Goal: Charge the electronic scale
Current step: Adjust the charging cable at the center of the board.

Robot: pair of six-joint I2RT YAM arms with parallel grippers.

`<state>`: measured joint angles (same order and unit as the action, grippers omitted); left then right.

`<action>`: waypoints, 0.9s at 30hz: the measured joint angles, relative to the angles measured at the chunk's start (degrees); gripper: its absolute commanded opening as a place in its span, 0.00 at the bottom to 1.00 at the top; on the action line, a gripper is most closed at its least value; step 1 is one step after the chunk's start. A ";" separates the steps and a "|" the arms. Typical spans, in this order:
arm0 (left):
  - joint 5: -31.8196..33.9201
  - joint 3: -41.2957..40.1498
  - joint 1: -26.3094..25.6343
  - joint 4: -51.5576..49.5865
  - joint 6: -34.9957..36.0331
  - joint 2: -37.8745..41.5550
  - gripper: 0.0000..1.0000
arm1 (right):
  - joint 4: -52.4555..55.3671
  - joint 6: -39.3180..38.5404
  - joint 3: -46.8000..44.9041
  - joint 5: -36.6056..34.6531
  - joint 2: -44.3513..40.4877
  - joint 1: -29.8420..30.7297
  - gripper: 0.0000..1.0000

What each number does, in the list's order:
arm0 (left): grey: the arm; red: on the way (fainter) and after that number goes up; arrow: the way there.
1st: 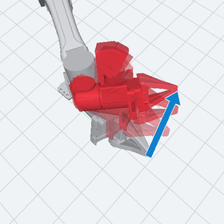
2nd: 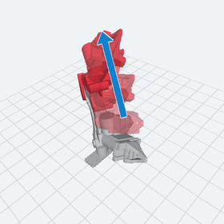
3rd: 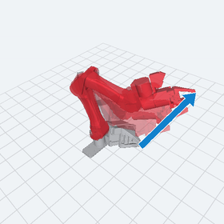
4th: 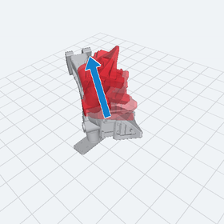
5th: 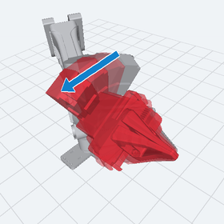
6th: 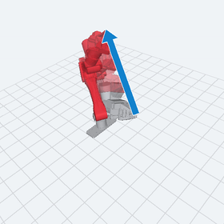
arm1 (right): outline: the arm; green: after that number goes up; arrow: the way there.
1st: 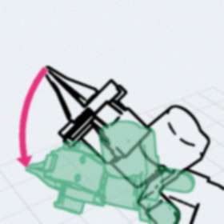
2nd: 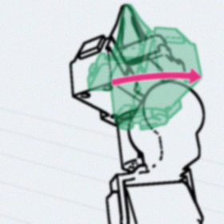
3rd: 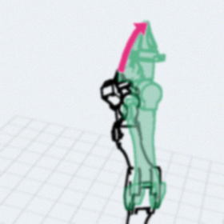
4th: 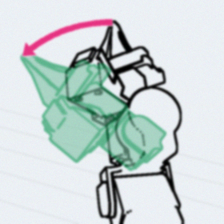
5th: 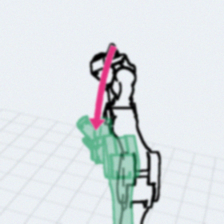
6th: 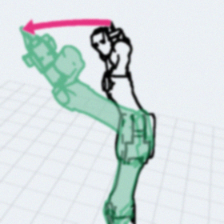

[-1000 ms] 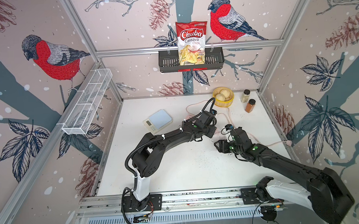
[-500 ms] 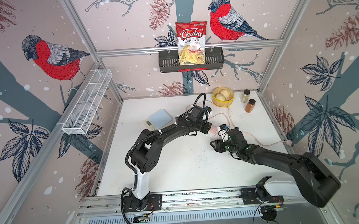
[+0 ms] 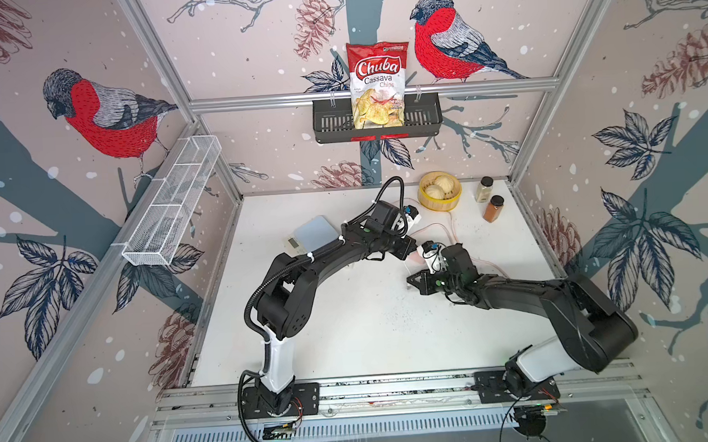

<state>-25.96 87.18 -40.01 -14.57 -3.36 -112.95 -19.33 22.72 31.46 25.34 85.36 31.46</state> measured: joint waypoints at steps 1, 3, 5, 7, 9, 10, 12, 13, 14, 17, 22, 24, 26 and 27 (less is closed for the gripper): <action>-0.46 0.15 0.26 -0.28 0.33 0.11 0.00 | -0.20 0.13 0.24 0.07 -0.46 -0.02 0.00; -0.96 0.24 0.76 -0.68 0.70 0.76 0.00 | -0.59 1.27 0.50 0.04 -1.53 0.00 0.00; -1.18 0.17 1.11 -0.96 1.11 1.97 0.32 | -1.03 2.45 0.50 -0.04 -2.75 0.00 0.00; -1.16 -0.76 1.57 -0.59 1.77 4.15 0.47 | -1.44 4.90 0.50 -1.36 -4.31 0.02 0.00; -0.66 -3.21 1.92 0.46 1.86 7.56 0.54 | -1.60 8.28 0.50 -3.56 -5.95 0.04 0.00; 0.17 -5.31 2.08 1.57 1.88 10.01 0.55 | -1.57 10.43 0.50 -5.05 -6.82 0.04 0.00; 1.95 -10.05 2.40 4.81 2.01 15.19 0.56 | -1.51 15.52 0.24 -8.13 -8.87 0.04 0.00; 2.99 -13.64 2.69 7.61 2.08 18.47 0.58 | -1.60 18.80 -0.22 -9.86 -10.27 0.07 0.00; 3.78 -16.65 2.86 9.81 2.05 21.16 0.60 | -1.64 21.33 -0.72 -10.91 -11.32 0.09 0.00; 6.56 -27.30 3.37 18.51 1.62 29.59 0.62 | -1.99 30.01 -2.34 -13.57 -14.75 0.59 0.00; 3.98 -39.10 3.13 31.17 -0.92 35.67 0.56 | -2.60 40.22 -0.22 -16.39 -18.93 2.60 0.00; 2.29 -41.72 2.43 35.54 -2.75 36.04 0.55 | -2.62 43.36 0.98 -17.46 -20.35 3.02 0.00; 0.74 -43.43 1.36 38.86 -4.11 35.93 0.55 | -2.60 46.31 1.75 -18.14 -21.70 3.39 0.00; -0.09 -43.78 0.96 40.26 -4.39 35.67 0.54 | -2.45 47.34 2.01 -18.49 -22.23 3.65 0.00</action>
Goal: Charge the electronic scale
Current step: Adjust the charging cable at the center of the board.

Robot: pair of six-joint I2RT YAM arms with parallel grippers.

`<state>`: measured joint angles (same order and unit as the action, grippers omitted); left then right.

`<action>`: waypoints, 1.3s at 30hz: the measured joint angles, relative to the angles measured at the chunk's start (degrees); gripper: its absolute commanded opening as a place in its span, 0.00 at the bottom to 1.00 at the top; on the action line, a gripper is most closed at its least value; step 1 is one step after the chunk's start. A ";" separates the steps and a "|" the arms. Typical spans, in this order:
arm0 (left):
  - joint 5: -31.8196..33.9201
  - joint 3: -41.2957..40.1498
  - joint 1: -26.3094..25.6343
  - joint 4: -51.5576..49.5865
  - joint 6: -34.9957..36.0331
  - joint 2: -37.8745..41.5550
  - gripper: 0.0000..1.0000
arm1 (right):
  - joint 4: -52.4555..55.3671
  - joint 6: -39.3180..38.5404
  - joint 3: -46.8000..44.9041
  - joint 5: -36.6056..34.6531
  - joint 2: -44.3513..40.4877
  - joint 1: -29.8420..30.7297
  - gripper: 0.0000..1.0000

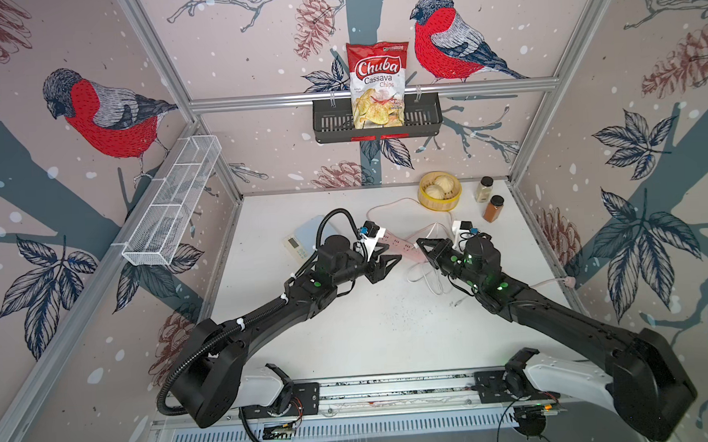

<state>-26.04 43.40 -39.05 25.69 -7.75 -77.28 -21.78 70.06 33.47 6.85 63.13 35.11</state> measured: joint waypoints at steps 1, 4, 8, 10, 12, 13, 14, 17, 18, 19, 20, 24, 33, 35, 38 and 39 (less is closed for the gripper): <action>-1.05 -0.11 -0.13 1.44 -0.59 -0.35 0.54 | 0.20 1.36 0.31 -0.37 -0.50 0.22 0.00; -2.10 -0.13 -0.13 5.07 -1.40 -1.36 0.51 | 1.18 3.91 0.68 -0.96 -1.81 0.94 0.00; -4.83 0.15 -0.20 9.20 -3.13 -3.98 0.47 | 2.84 5.60 0.68 -1.88 -3.50 1.99 0.00; -5.42 0.68 -0.20 10.32 -4.33 -5.20 0.45 | 2.99 6.71 0.59 -2.12 -4.15 2.08 0.00; -5.77 1.42 -0.20 11.80 -4.76 -6.49 0.42 | 3.06 7.04 0.59 -2.45 -4.57 2.16 0.00; -5.95 1.84 -0.20 12.39 -5.11 -7.02 0.42 | 3.13 7.87 0.59 -2.54 -4.68 2.23 0.00; -6.10 2.29 -0.20 12.76 -5.55 -7.52 0.40 | 3.23 7.93 0.59 -2.54 -4.72 2.29 0.00; -6.75 3.52 -0.20 14.01 -6.01 -8.98 0.36 | 3.43 8.11 0.61 -2.51 -4.72 2.45 0.00; -6.95 3.93 -0.20 14.32 -6.54 -9.46 0.34 | 3.43 8.11 0.63 -2.51 -4.72 2.51 0.00; -6.97 4.26 -0.20 14.51 -6.99 -9.86 0.31 | 3.43 8.13 0.66 -2.54 -4.72 2.60 0.00; -7.15 4.57 -0.20 14.86 -7.06 -10.34 0.29 | 3.43 8.17 0.68 -2.51 -4.72 2.71 0.00; -8.37 5.90 -0.31 15.23 -8.17 -12.13 0.22 | 3.41 8.48 0.68 -2.51 -4.74 2.91 0.00; -9.92 7.10 -0.70 15.45 -9.33 -12.98 0.00 | 3.43 9.53 0.57 -3.85 -5.42 3.21 0.29; -9.97 7.67 -0.70 14.08 -9.25 -12.63 0.00 | 3.43 9.51 0.57 -3.85 -5.70 3.21 0.56; -10.93 8.57 0.17 10.78 -8.76 -11.23 0.00 | 4.35 8.22 0.63 -3.58 -7.52 2.86 0.69; -11.67 9.05 1.07 9.40 -8.74 -10.69 0.00 | 5.33 7.50 0.70 -3.65 -8.81 2.21 0.69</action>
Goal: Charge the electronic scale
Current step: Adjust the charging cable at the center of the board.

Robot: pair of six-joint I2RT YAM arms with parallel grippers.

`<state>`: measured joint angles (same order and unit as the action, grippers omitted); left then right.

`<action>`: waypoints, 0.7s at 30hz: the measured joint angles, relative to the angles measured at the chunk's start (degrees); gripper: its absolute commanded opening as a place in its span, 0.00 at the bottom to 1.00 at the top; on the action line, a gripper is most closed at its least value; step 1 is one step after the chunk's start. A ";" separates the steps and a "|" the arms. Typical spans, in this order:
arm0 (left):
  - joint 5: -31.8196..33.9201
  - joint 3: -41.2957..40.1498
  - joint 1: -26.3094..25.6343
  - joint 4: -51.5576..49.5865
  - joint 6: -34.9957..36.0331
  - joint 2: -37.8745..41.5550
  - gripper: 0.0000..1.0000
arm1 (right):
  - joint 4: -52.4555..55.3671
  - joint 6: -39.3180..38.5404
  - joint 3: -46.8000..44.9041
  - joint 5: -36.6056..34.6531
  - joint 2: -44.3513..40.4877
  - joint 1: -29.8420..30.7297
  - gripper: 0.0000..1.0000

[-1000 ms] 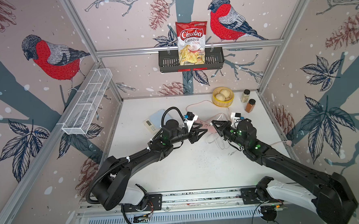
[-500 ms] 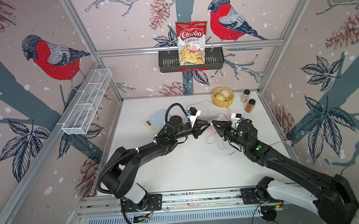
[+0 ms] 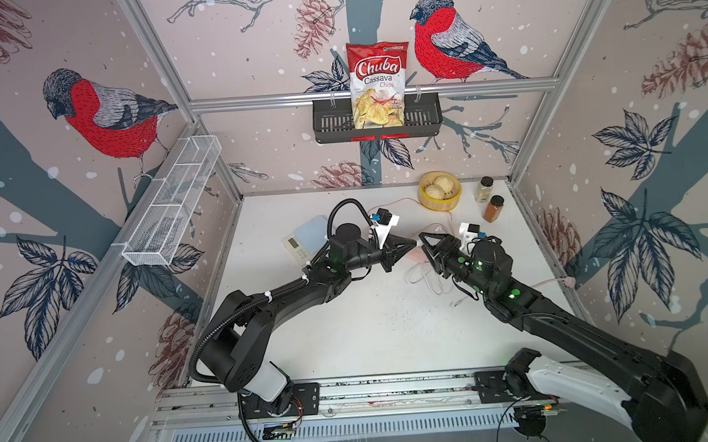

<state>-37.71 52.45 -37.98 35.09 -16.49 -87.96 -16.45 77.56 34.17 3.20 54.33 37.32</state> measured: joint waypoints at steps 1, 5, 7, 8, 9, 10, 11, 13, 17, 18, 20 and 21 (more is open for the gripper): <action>-0.04 0.50 0.81 -1.33 0.00 0.42 0.00 | 0.90 -0.98 0.00 -0.39 -1.18 -0.68 0.69; -4.02 3.76 4.81 -8.46 0.00 1.64 0.00 | 6.51 -7.54 -0.02 -4.87 -9.57 -4.28 0.65; -6.56 5.53 5.92 -12.41 0.00 1.75 0.00 | 8.50 -14.38 0.15 -8.37 -12.83 -4.55 0.60; -7.74 6.32 6.36 -14.12 0.02 1.79 0.00 | 9.35 -19.04 0.55 -9.27 -13.70 -4.39 0.60; -8.98 7.17 6.80 -16.26 0.07 1.90 0.00 | 9.73 -24.46 1.22 -10.73 -13.92 -3.89 0.59; -9.70 7.74 7.06 -17.77 0.20 2.01 0.00 | 9.75 -28.61 1.84 -11.80 -13.57 -3.28 0.60; -10.58 8.46 7.28 -19.65 0.39 2.12 0.00 | 9.86 -34.42 2.69 -12.41 -12.59 -2.32 0.60; -12.17 9.62 7.72 -22.80 0.44 2.45 0.00 | 10.40 -45.07 4.44 -13.73 -9.62 0.42 0.61; -14.80 12.02 8.59 -28.83 1.22 3.06 0.00 | 11.10 -66.16 5.66 -19.71 -3.32 8.52 0.63; -15.15 12.55 8.74 -30.23 1.53 3.19 0.00 | 10.80 -71.34 5.49 -21.18 -2.10 10.62 0.64; -15.98 13.27 8.96 -32.68 2.05 3.52 0.00 | 9.81 -79.78 4.87 -23.65 -0.33 13.70 0.64; -16.33 13.42 9.01 -33.83 2.40 3.80 0.00 | 9.16 -83.93 4.50 -24.83 0.39 14.78 0.64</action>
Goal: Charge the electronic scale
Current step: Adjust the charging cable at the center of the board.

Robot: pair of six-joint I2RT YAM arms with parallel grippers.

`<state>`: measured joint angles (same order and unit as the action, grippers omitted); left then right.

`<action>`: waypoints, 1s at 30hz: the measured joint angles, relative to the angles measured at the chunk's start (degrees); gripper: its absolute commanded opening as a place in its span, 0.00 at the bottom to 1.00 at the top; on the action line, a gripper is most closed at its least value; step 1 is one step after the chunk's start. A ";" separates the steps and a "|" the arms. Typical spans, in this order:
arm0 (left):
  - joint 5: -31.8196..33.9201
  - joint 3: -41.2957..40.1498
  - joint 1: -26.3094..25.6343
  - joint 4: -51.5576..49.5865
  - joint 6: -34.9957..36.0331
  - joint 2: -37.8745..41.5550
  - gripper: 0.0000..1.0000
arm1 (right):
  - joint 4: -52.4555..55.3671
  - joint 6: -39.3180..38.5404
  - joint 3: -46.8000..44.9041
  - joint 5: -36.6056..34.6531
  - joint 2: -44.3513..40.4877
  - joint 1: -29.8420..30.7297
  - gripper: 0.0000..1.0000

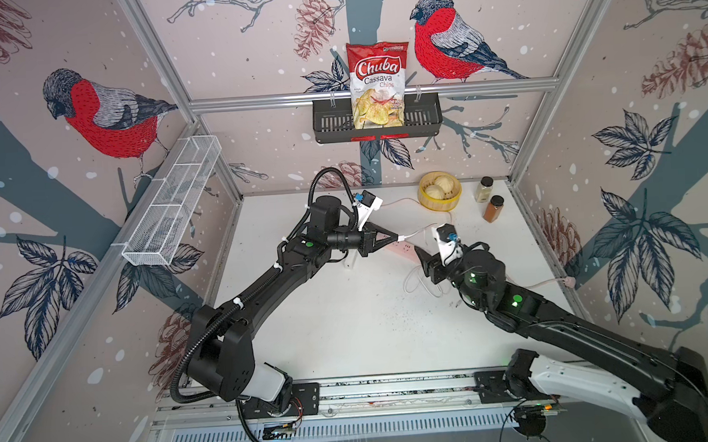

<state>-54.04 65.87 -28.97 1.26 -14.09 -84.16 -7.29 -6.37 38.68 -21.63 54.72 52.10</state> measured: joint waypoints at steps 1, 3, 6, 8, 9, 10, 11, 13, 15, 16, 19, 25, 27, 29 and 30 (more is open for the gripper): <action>-0.26 0.09 0.02 -0.85 0.22 0.17 0.00 | -0.61 -2.75 -0.31 -0.85 0.48 0.68 0.64; -1.14 0.31 0.04 -2.62 0.57 0.46 0.00 | -2.69 -8.98 -1.09 -2.62 1.29 2.29 0.64; -1.86 0.59 0.07 -4.59 0.87 0.55 0.00 | -5.95 -16.46 -2.05 -4.57 2.27 4.28 0.64; -2.40 0.59 0.07 -5.38 1.05 0.57 0.00 | -7.54 -20.15 -2.19 -5.51 2.97 4.98 0.64; -2.73 0.61 0.09 -5.75 1.29 0.57 0.00 | -8.57 -21.92 -2.21 -5.99 3.30 5.29 0.64; -2.91 0.63 0.11 -6.12 1.62 0.66 0.00 | -9.25 -22.93 -2.23 -6.47 3.48 5.44 0.63; -3.10 0.63 0.11 -6.49 2.14 0.74 0.00 | -10.12 -24.22 -2.27 -6.86 3.52 5.66 0.63; -3.17 0.63 0.11 -7.30 2.89 0.94 0.00 | -11.85 -26.05 -2.60 -6.88 3.48 6.12 0.61; -3.15 0.63 0.11 -8.33 4.02 1.18 0.00 | -13.20 -27.34 -3.19 -6.80 3.06 6.36 0.58; -3.15 0.63 0.11 -8.61 4.72 1.33 0.00 | -13.62 -28.24 -3.54 -6.64 2.64 6.43 0.57; -2.80 -0.02 0.11 -9.55 7.21 2.99 0.00 | -15.43 -28.37 -5.11 -5.20 0.48 6.40 0.57; -2.51 -3.61 0.13 -9.20 12.98 8.33 0.00 | -16.61 -27.69 -7.56 1.90 -4.90 4.70 0.47; -2.47 -3.65 0.13 -9.38 15.15 9.09 0.00 | -16.74 -27.69 -8.66 4.11 -6.67 4.35 0.46; -2.49 -3.17 0.13 -10.49 17.33 9.51 0.00 | -16.37 -27.74 -8.76 6.54 -7.80 4.17 0.46; -2.51 -2.89 0.13 -11.02 18.18 9.68 0.00 | -15.91 -27.74 -8.48 7.82 -8.17 4.09 0.46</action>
<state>-56.55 62.98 -28.84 -9.76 4.10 -74.48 -23.20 -34.11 30.20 -13.80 46.54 56.18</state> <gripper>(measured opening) 0.051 0.455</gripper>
